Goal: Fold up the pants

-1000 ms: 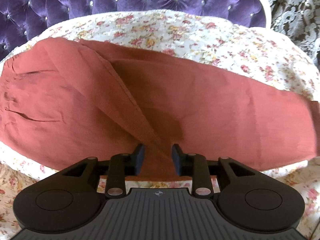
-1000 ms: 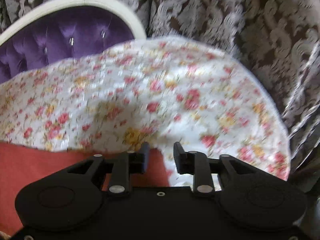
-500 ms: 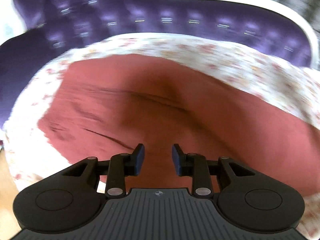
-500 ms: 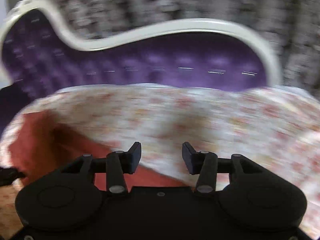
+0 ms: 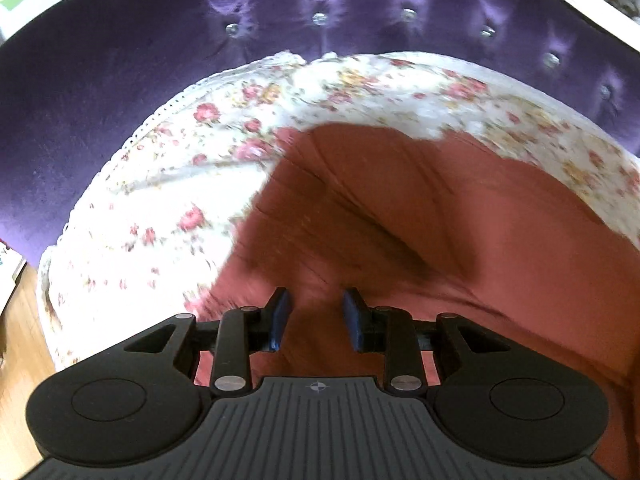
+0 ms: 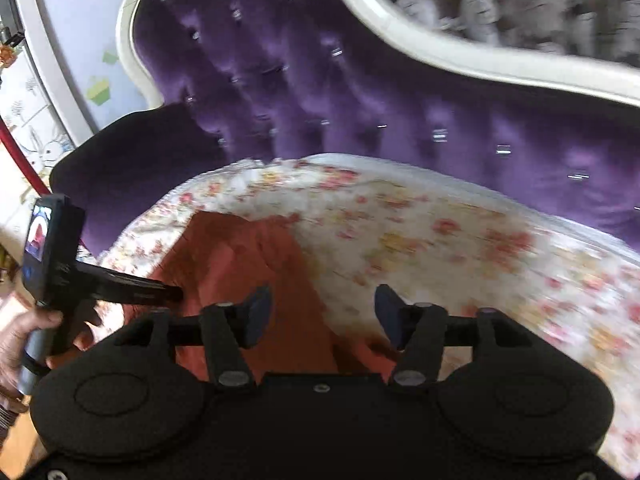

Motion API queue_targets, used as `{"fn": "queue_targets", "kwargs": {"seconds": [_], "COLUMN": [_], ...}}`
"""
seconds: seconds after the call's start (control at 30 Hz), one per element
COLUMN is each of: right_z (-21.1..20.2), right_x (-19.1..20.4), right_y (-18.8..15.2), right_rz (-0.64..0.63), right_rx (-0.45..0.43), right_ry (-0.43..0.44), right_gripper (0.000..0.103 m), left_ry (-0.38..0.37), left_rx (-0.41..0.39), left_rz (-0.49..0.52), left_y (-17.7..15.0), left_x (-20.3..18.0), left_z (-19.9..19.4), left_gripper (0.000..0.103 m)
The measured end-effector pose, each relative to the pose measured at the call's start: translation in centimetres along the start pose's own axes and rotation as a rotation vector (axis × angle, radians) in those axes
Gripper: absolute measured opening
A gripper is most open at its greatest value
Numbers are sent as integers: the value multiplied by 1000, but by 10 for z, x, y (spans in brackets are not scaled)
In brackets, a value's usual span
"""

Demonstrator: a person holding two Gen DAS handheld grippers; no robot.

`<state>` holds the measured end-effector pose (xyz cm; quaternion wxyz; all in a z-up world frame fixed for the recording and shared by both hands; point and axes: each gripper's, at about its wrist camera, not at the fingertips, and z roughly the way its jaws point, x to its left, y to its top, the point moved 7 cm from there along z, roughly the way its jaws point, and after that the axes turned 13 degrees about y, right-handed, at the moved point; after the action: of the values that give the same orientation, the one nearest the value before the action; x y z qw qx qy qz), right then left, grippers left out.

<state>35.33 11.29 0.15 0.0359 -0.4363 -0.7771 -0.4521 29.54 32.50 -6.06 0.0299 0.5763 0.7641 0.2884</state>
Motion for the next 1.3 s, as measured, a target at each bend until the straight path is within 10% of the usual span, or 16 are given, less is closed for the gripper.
{"fn": "queue_targets", "kwargs": {"seconds": [0.33, 0.4, 0.8, 1.03, 1.3], "right_z": [85, 82, 64, 103, -10], "right_x": [-16, -5, 182, 208, 168], "right_y": [-3, -4, -75, -140, -129], "right_rz": [136, 166, -398, -482, -291], "right_rx": [173, 161, 89, 139, -12], "right_ry": [105, 179, 136, 81, 104], "right_gripper": [62, 16, 16, 25, 29], "left_ry": [-30, -24, 91, 89, -28], "left_rx": [-1, 1, -120, -142, -128], "left_rz": [-38, -37, -137, -60, 113], "left_y": [16, 16, 21, 7, -39], "left_x": [21, 25, 107, 88, 13], "left_z": [13, 11, -45, -58, -58], "left_gripper": [32, 32, 31, 32, 31]}}
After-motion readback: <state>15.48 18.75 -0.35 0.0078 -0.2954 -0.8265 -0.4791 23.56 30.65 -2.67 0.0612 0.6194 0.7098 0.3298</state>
